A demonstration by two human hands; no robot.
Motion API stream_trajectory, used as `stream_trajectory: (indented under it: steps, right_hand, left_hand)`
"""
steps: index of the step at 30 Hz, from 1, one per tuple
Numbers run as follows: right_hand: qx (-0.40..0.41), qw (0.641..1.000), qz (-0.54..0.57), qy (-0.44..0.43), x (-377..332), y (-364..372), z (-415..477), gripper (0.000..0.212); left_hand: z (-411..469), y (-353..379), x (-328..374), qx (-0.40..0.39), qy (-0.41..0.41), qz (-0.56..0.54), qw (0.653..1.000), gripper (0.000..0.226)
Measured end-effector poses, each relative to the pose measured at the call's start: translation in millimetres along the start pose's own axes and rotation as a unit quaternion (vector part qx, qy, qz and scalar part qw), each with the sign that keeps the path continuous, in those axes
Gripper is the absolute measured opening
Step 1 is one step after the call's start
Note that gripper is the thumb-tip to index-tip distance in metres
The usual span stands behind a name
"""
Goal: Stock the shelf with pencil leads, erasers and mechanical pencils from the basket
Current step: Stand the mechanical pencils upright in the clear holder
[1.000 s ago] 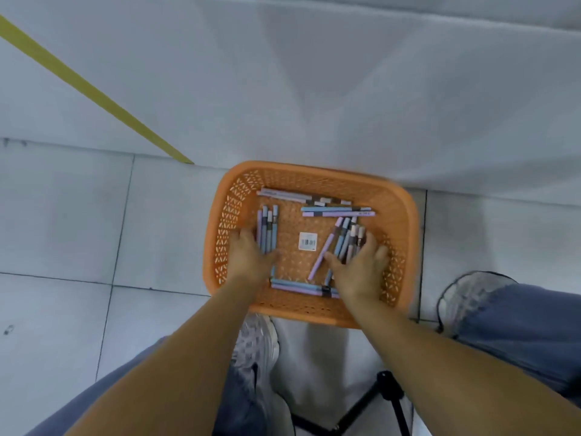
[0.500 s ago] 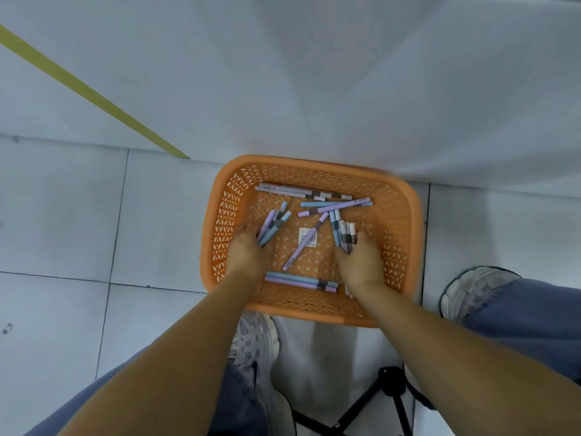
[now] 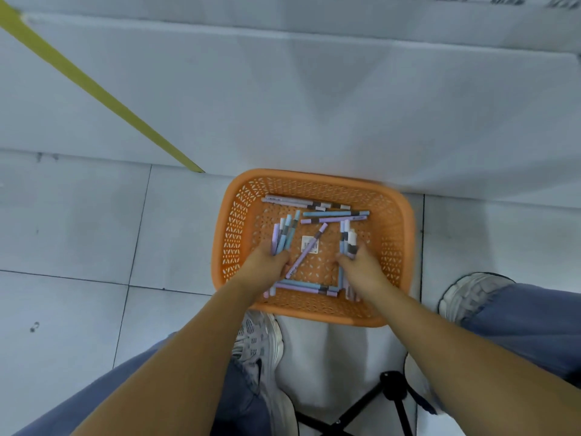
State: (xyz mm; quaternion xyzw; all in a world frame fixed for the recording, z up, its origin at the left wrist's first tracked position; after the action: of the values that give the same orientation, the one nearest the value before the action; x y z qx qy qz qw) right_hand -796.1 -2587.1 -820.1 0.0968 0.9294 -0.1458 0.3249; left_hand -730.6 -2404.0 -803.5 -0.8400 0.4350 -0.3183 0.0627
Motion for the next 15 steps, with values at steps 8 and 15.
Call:
stream_trajectory:
  steps: [8,15]
  right_hand:
    - [-0.131,0.948,0.286,-0.046,-88.7,-2.7,-60.6,0.016]
    - [-0.114,0.951,0.115,-0.265,-169.4,-43.4,-146.4,0.015]
  left_hand:
    - [-66.3,-0.1,65.9,-0.14,0.127,-0.175,0.966,0.021]
    - [-151.5,-52.3,137.8,-0.087,0.298,-0.087,0.946,0.025]
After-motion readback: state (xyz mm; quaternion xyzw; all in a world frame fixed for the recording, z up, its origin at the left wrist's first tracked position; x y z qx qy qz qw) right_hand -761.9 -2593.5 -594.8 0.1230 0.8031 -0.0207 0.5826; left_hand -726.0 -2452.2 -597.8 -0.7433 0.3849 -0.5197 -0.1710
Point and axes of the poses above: each hand's wrist, its own z-axis towards the middle knuckle, its own y-axis out of the palm, x = y × z, the point moved 1 cm from there along z, towards the middle knuckle, and after that the axes turned 12 degrees about z, right-handed, at the moved point
